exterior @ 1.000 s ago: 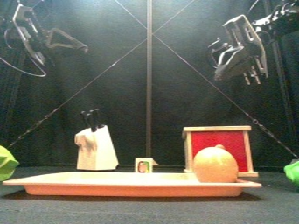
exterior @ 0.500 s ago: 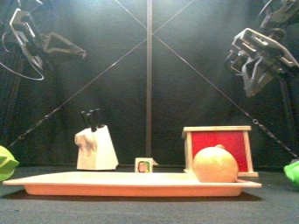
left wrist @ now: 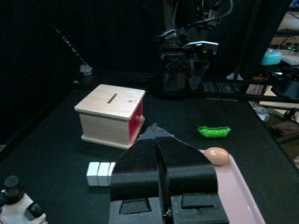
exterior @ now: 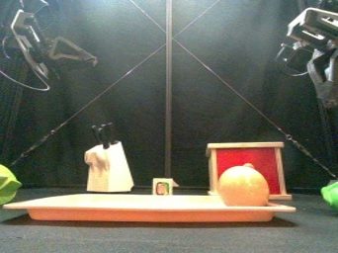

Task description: Grab peas

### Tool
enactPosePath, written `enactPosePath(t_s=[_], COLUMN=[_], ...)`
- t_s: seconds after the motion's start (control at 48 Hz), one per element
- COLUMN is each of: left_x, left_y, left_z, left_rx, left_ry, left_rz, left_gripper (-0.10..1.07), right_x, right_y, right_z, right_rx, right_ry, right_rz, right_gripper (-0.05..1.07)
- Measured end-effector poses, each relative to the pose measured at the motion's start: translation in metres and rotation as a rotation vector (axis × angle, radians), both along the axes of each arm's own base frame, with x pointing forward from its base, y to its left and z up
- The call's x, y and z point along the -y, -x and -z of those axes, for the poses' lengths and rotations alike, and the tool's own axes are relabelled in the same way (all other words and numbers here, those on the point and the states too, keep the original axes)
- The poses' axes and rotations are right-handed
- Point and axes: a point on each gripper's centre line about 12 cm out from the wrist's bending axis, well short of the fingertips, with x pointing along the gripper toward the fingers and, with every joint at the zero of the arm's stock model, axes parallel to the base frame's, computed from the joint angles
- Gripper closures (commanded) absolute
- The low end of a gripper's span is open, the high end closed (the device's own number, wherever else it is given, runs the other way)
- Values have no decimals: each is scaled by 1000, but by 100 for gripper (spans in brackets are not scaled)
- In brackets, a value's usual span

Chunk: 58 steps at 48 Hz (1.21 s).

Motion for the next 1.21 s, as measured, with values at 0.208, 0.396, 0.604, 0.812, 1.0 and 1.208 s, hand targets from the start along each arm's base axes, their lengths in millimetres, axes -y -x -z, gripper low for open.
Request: enactPosePath(t_s=[0.208,0.396,0.604,0.812,1.0,1.208], left_x=[0,0,1,2,2,2], left_y=[0,0,0,0,0,0], left_z=[0,0,0,0,0,0], left_rx=[0,0,0,0,0,2], left_ry=[0,0,0,2,0,0], left_rz=[0,0,5,9,9,9], left_gripper=[99,99,99,99,99,99], right_x=[-20,-57,-74,-77,-79,-80], right_y=[-13,-45,-78,-74,-65,-66], right_z=[20,40,34,40,48,52], right_rx=[-66,-106,-72,-116,-159,-160], right_ry=[21,62,147,170,149,149], right_rz=[41,81,54,60,71,57], right_gripper=[92,92,91,84,72,59])
